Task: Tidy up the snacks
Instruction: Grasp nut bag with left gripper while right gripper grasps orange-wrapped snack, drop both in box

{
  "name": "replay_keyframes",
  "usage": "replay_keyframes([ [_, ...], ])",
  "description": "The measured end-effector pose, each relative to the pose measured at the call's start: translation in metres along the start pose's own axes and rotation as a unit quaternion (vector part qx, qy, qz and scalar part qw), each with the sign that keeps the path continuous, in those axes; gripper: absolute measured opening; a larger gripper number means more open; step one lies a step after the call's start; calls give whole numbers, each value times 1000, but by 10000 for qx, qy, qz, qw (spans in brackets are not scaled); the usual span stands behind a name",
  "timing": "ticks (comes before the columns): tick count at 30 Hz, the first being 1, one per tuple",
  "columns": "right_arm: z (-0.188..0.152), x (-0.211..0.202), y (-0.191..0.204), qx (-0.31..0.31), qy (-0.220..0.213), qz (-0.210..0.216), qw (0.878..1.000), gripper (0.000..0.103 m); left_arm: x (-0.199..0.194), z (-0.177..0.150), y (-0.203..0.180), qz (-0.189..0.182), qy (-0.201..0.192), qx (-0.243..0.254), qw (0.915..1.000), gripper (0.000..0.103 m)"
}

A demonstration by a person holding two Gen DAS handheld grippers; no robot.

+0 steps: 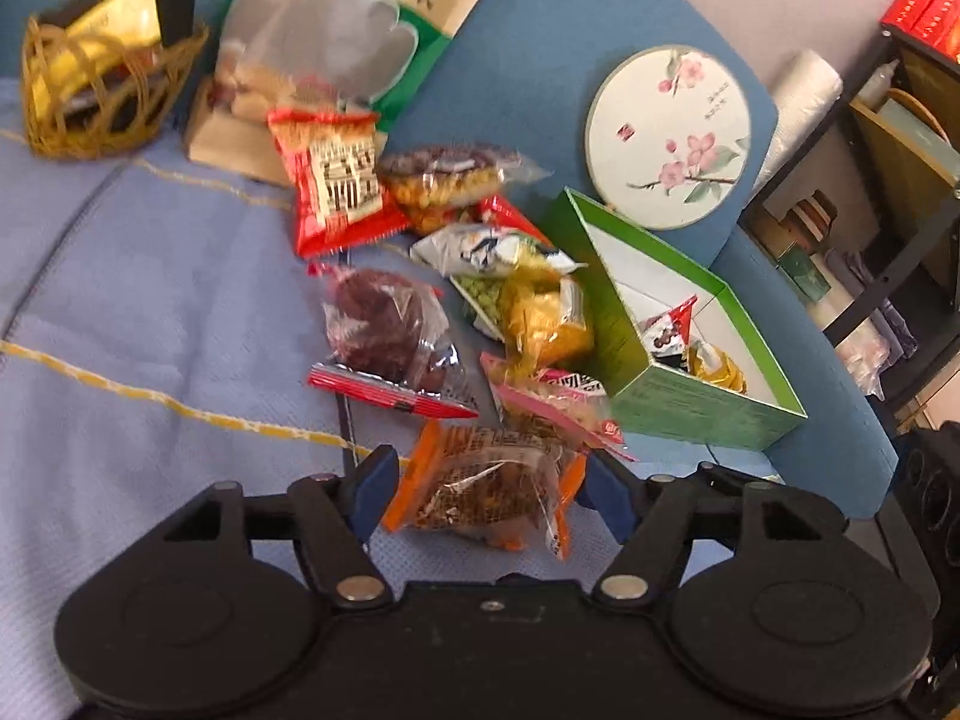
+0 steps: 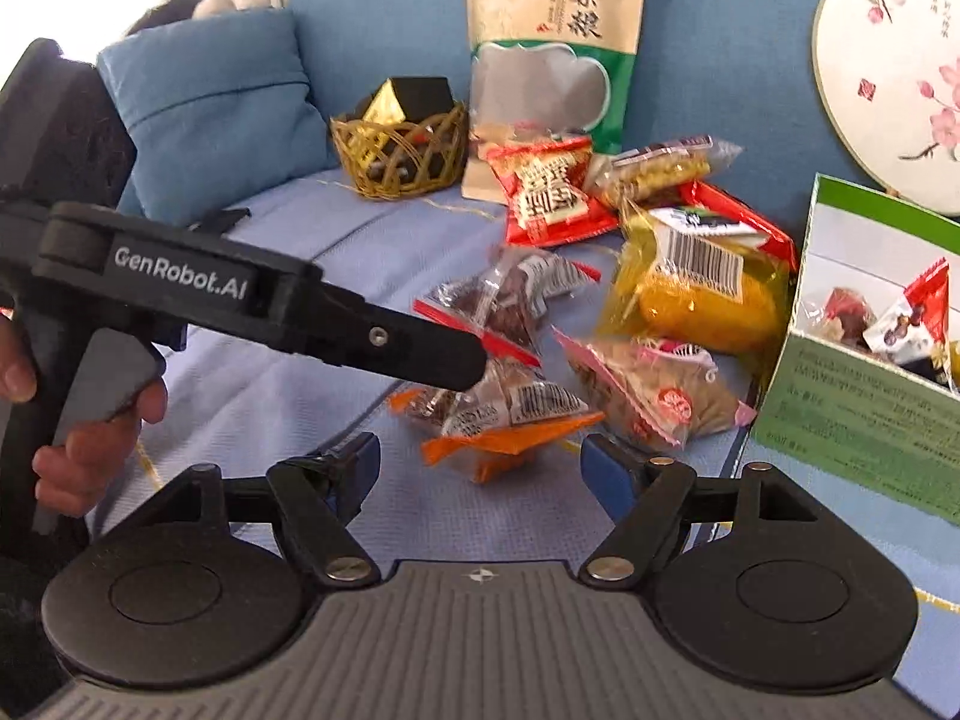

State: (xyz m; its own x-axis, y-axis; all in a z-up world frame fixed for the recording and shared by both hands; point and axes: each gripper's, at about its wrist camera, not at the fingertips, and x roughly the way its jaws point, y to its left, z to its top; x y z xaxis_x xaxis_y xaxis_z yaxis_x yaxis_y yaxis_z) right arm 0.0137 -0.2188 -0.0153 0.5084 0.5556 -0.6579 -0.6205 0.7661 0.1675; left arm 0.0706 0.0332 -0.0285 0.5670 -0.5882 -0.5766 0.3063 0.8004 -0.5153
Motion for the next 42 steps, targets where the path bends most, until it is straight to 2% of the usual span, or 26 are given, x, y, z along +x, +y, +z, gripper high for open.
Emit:
replay_keyframes([
  [5, -4, 15, -8, 308, -83, -16, 9995, 103, 19, 2, 6, -208, 251, -296, 9990, 103],
  [6, -4, 17, -10, 320, -70, -43, 9995, 96, 23, 2, 6, -196, 325, -321, 9988, 103],
  [7, -4, 18, -11, 323, -76, -167, 9993, 78, 24, 2, 5, -155, 291, -307, 9990, 103],
  [8, -4, 16, -11, 296, -144, -195, 9993, 73, 22, 3, 4, -173, 238, -279, 9992, 103],
  [9, -3, 12, -12, 278, -210, -185, 9992, 69, 21, 4, 1, -304, 279, -274, 9988, 92],
  [11, 0, 1, -9, 134, -406, -291, 9987, 67, 15, 7, -8, -308, 148, -182, 9993, 92],
  [14, 7, -16, -10, 57, -674, -357, 9971, 66, 6, 13, -27, -291, -47, 64, 9995, 92],
  [20, 17, -53, -25, 15, -1342, -704, 9884, 66, 1, 37, -70, -497, -350, 631, 9962, 92],
  [28, 19, -92, -78, 493, -1825, -1447, 9713, 66, 50, 65, -132, -922, -298, 1246, 9875, 92],
  [34, 11, -111, -121, 1052, -1943, -2054, 9534, 66, 101, 69, -182, -1253, -129, 1709, 9772, 92],
  [42, 0, -122, -156, 1532, -1854, -2848, 9279, 66, 152, 67, -219, -1572, 165, 1914, 9687, 93],
])
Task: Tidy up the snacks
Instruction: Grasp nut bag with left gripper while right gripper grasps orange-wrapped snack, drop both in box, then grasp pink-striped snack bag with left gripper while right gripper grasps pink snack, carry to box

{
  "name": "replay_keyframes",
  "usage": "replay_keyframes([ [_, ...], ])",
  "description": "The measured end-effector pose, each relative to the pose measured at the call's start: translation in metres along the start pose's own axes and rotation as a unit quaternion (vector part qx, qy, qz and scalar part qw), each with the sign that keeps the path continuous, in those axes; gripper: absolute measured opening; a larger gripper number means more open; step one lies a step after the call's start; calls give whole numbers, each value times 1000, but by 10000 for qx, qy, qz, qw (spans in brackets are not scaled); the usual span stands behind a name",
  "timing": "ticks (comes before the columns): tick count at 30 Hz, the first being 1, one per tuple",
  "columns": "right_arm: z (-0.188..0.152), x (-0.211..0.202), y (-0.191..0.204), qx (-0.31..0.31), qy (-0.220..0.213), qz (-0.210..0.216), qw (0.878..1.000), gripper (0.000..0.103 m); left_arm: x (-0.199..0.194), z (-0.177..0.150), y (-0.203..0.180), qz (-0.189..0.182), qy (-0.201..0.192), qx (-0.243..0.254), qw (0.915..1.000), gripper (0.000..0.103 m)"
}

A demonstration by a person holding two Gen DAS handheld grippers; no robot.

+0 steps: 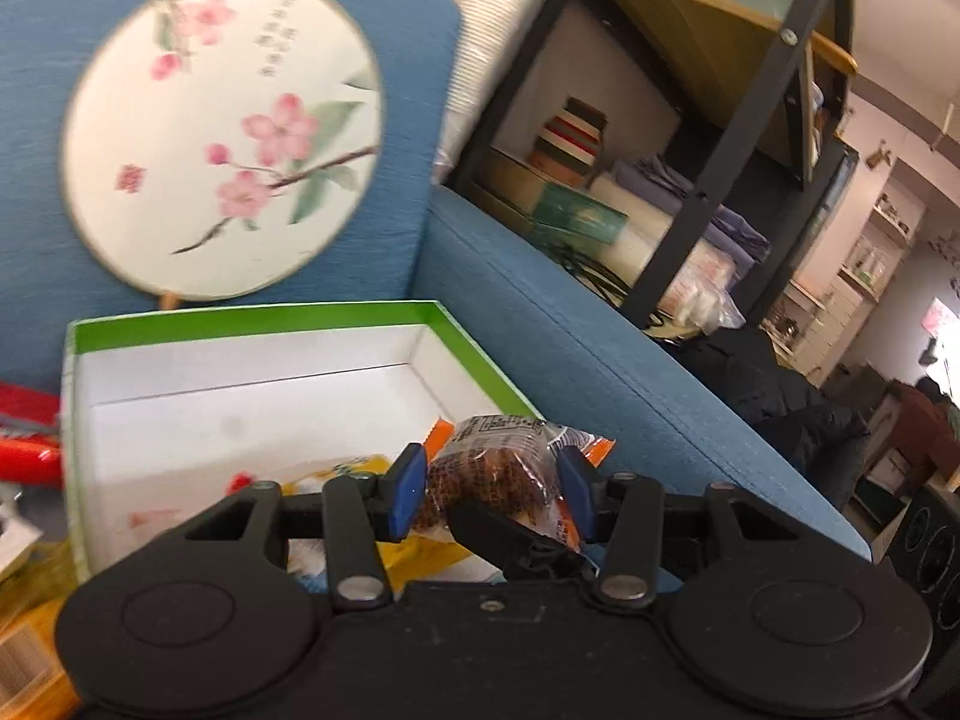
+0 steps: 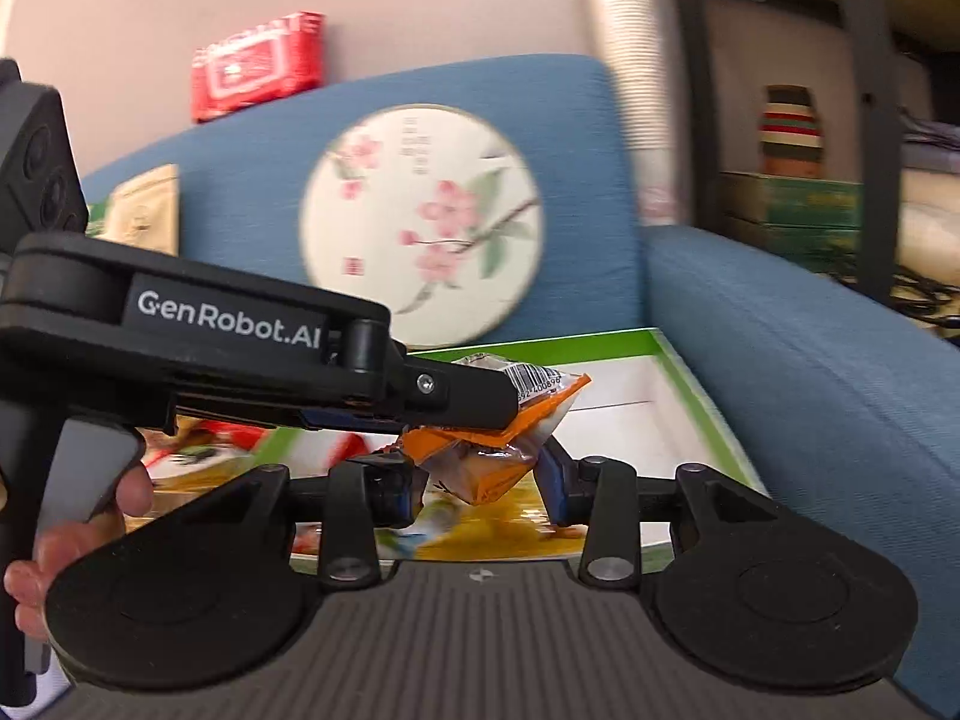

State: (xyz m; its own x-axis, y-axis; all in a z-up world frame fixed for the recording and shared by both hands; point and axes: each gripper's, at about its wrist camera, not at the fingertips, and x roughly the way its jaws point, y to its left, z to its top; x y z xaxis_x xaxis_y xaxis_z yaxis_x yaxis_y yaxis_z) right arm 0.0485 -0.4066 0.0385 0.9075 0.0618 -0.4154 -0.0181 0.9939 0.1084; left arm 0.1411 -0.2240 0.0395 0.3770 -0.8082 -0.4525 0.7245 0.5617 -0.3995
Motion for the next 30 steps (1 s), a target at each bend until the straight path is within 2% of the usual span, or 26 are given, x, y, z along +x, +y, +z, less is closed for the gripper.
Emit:
replay_keyframes([
  [2, -3, 2, -5, 26, -12, -133, 9999, 66, 7, 0, -3, 40, -5, 100, 9999, 95],
  [3, -6, 5, -4, -35, 5, -291, 9996, 68, 10, -2, -5, 96, -3, 122, 9999, 100],
  [4, -10, 8, -3, -157, 52, -528, 9985, 73, 12, -4, -5, 211, -4, 130, 9997, 103],
  [7, -18, 14, 3, -654, 379, -950, 9926, 103, 5, -12, -5, 639, -158, 41, 9978, 103],
  [12, -13, -5, 19, -770, -187, -904, 9928, 103, -40, -25, 6, 946, -485, -219, 9941, 103],
  [15, -12, -10, 31, -787, -272, -620, 9946, 103, -79, -35, 13, 1217, -732, -278, 9895, 103],
  [18, -14, -9, 47, -737, -144, -121, 9971, 103, -117, -55, 19, 1725, -922, -354, 9800, 103],
  [22, -18, -7, 77, -817, 107, 600, 9948, 103, -158, -93, 36, 2138, -955, -819, 9687, 103],
  [26, -25, -2, 105, -925, 516, 1410, 9843, 103, -177, -126, 57, 2459, -654, -1172, 9600, 103],
  [30, -41, -2, 132, -1098, 864, 1977, 9703, 103, -198, -142, 77, 2689, -618, -1401, 9509, 103],
])
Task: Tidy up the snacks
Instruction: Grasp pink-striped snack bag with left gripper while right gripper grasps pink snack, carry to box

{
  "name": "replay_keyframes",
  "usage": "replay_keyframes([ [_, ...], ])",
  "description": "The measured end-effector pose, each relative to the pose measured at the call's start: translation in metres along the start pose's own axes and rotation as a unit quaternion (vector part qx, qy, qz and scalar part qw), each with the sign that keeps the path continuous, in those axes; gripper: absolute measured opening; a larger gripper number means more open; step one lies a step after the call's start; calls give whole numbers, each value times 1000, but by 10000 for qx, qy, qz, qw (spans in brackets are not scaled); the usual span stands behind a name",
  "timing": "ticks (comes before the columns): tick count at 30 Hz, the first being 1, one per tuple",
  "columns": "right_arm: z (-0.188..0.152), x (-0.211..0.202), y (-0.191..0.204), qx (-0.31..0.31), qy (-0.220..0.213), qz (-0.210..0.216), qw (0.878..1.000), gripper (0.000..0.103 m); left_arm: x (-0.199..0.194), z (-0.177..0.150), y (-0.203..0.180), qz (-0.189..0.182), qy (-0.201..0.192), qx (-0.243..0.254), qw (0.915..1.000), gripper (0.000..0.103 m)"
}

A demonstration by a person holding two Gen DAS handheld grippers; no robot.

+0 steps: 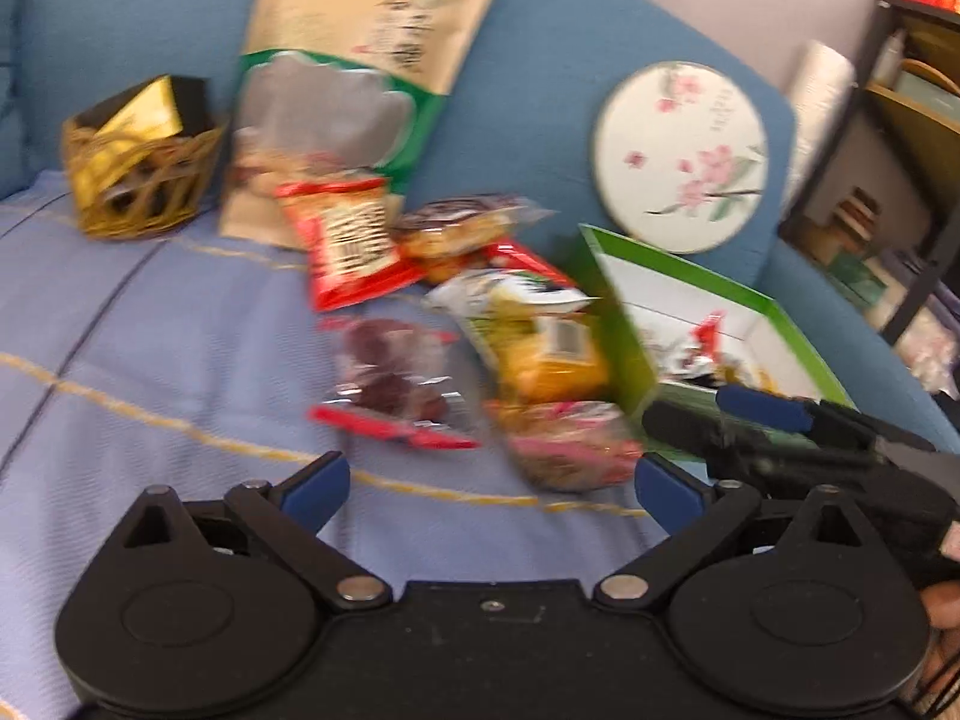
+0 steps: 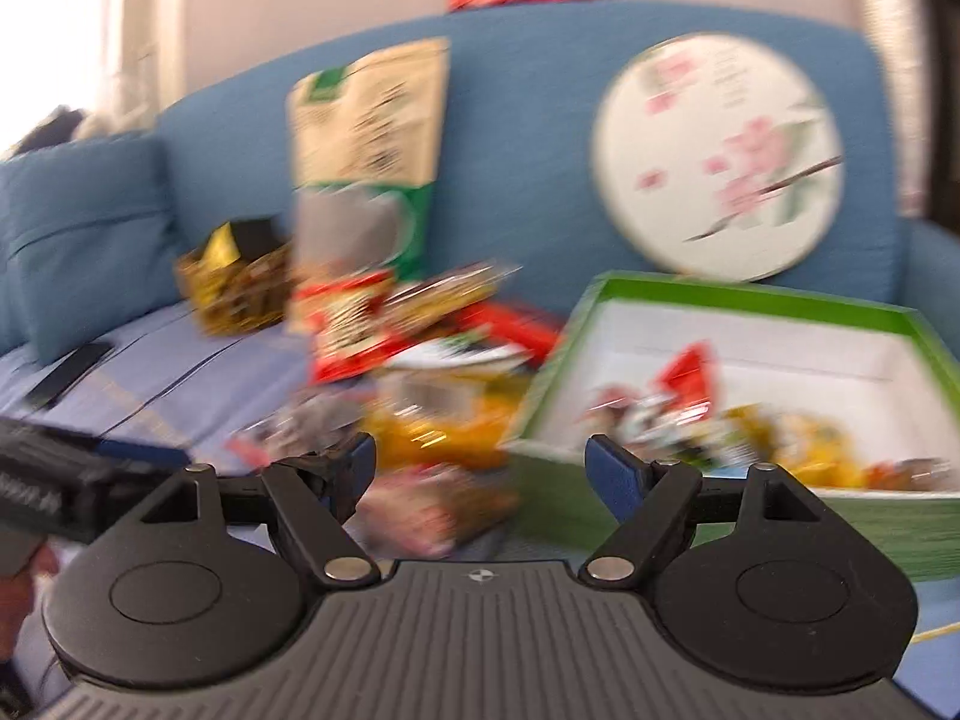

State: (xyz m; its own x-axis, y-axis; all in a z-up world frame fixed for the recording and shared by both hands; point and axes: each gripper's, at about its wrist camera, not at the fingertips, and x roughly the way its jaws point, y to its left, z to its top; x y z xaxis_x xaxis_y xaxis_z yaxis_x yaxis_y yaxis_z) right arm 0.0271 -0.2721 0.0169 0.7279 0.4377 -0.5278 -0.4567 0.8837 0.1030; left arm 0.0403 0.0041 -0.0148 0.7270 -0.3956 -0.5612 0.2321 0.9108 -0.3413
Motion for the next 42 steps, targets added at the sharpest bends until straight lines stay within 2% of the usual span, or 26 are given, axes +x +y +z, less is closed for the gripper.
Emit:
replay_keyframes([
  [4, -9, 19, 13, -131, 240, 52, 9996, 103, -7, 2, 13, 23, -39, -104, 9999, 103],
  [8, -16, 32, 15, -191, 336, -132, 9992, 103, -3, 5, 9, -302, 103, -84, 9995, 103],
  [9, -16, 35, 12, -118, 372, -108, 9992, 103, -1, 4, 8, -375, 145, -68, 9992, 99],
  [10, -16, 38, 10, -43, 476, 47, 9988, 78, 3, 5, 5, -465, 190, -46, 9987, 88],
  [11, -15, 38, 8, 30, 639, 191, 9978, 49, 5, 5, 2, -554, 224, -22, 9982, 82],
  [12, -14, 37, 9, 17, 778, 247, 9967, 44, 7, 6, -1, -631, 249, 10, 9977, 75],
  [14, -14, 30, 16, -324, 897, 381, 9947, 18, 10, 8, -8, -736, 227, 113, 9970, 74],
  [15, -15, 26, 18, -454, 922, 493, 9935, 17, 12, 9, -11, -749, 218, 158, 9968, 74],
  [18, -15, 19, 22, -650, 905, 711, 9912, 18, 23, 12, -18, -822, 366, 243, 9956, 74],
  [19, -15, 19, 22, -669, 896, 666, 9915, 23, 28, 13, -19, -812, 424, 218, 9956, 75],
  [20, -15, 20, 22, -668, 877, 596, 9921, 41, 33, 14, -18, -775, 447, 166, 9959, 76],
  [21, -16, 20, 22, -671, 836, 492, 9930, 48, 39, 15, -17, -769, 488, 78, 9958, 78],
  [22, -16, 20, 21, -698, 801, 427, 9934, 67, 45, 16, -15, -803, 557, -44, 9952, 78],
  [23, -16, 20, 21, -731, 731, 370, 9939, 94, 51, 18, -14, -826, 621, -185, 9945, 79],
  [24, -17, 19, 20, -765, 621, 308, 9947, 103, 55, 18, -11, -864, 666, -305, 9936, 79],
  [27, -19, 21, 20, -930, 369, 187, 9948, 103, 66, 20, -10, -897, 755, -469, 9920, 79],
  [33, -22, 42, 23, -1070, 508, 287, 9926, 103, 73, 20, -6, -900, 805, -621, 9907, 78],
  [35, -21, 48, 25, -1094, 547, 270, 9921, 103, 76, 20, -4, -869, 854, -664, 9903, 75],
  [36, -22, 52, 25, -1086, 628, 209, 9919, 99, 80, 20, -3, -925, 891, -705, 9892, 65],
  [37, -22, 53, 25, -1042, 697, 179, 9919, 87, 83, 19, -2, -995, 937, -762, 9877, 61],
  [39, -20, 48, 26, -976, 702, 101, 9927, 79, 82, 20, -6, -936, 877, -702, 9892, 48],
  [42, -18, 33, 31, -1087, 597, 44, 9923, 73, 69, 20, -13, -961, 788, -614, 9903, 45],
])
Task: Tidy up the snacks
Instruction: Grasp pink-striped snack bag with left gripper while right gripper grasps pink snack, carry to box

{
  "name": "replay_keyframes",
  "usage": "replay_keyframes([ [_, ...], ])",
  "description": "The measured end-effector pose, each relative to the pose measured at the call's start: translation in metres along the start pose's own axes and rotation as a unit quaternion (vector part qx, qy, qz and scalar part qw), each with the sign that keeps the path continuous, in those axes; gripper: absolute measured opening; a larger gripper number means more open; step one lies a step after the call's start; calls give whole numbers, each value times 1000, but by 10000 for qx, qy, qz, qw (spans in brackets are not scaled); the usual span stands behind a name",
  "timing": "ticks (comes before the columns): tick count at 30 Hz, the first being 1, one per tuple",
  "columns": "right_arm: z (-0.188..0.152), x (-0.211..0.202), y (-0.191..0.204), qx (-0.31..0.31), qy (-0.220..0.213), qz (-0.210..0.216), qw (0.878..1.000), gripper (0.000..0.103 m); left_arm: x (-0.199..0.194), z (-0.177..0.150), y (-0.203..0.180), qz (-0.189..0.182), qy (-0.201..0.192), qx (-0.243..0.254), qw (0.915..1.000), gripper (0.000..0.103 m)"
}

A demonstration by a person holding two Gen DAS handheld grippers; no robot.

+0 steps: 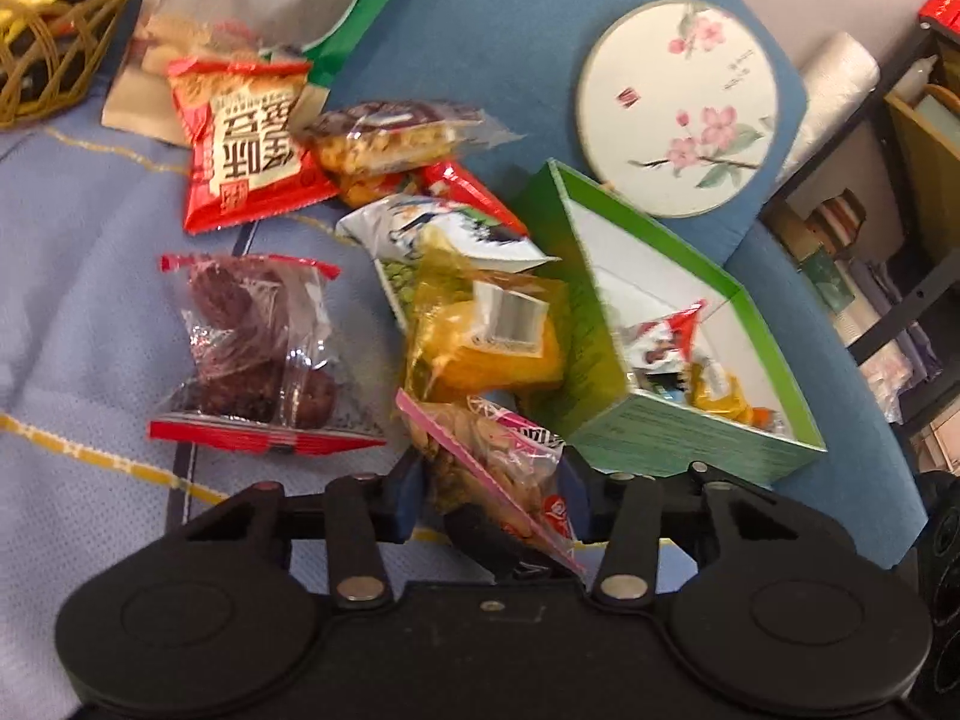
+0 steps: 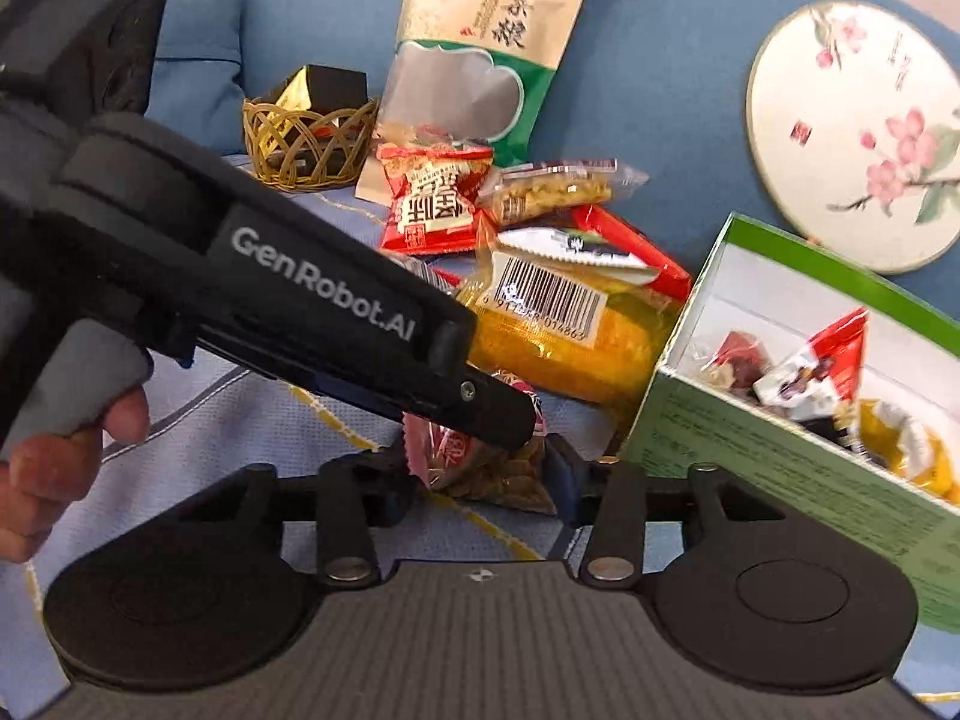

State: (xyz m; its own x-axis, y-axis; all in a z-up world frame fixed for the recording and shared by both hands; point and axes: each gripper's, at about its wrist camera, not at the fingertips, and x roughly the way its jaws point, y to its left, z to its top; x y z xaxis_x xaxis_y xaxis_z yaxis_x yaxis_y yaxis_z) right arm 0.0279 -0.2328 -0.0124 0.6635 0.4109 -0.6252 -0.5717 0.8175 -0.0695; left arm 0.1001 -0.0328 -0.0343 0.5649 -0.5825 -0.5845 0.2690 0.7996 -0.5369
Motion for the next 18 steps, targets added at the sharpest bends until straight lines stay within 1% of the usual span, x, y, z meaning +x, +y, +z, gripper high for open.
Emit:
replay_keyframes([
  [3, 4, -22, 1, -69, -251, -32, 9997, 72, -19, -1, -14, -83, -187, 216, 9996, 45],
  [6, 10, -41, -1, -104, -632, -144, 9978, 71, -35, 6, -34, -77, -406, 530, 9977, 45],
  [9, 14, -55, -9, -27, -1023, -330, 9942, 72, -42, 16, -51, -178, -563, 721, 9956, 45],
  [13, 16, -59, -23, 140, -1348, -742, 9880, 71, -31, 30, -72, -295, -628, 955, 9930, 45],
  [18, 17, -55, -49, 357, -1528, -1192, 9804, 71, -2, 49, -93, -521, -578, 1168, 9901, 45],
])
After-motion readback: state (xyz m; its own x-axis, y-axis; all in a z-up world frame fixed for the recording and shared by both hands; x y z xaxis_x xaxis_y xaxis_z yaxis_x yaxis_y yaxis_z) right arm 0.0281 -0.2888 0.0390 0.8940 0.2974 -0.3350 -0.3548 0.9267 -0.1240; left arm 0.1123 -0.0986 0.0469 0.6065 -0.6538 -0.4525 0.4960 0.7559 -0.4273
